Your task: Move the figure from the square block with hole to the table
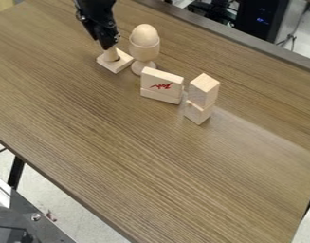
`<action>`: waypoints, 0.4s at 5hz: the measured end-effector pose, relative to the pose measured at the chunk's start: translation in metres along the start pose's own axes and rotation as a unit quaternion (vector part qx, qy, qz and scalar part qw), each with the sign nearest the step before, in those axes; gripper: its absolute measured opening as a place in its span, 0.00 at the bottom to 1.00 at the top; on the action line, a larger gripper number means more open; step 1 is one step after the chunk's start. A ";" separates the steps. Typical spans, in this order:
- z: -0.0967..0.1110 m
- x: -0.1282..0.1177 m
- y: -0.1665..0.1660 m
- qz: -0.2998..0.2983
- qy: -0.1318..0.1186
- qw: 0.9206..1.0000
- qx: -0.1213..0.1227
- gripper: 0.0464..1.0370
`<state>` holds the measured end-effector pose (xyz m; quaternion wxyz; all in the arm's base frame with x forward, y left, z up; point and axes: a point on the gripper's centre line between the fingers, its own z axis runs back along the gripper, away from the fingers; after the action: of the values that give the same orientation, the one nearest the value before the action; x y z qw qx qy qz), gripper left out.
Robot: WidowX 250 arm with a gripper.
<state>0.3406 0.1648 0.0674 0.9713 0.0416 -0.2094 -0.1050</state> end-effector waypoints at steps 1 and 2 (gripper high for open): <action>-0.001 0.000 0.001 0.003 -0.003 1.000 0.005 0.30; 0.000 -0.003 -0.001 0.008 -0.003 1.000 0.005 0.30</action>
<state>0.3380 0.1646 0.0661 0.9712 0.0447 -0.2131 -0.0966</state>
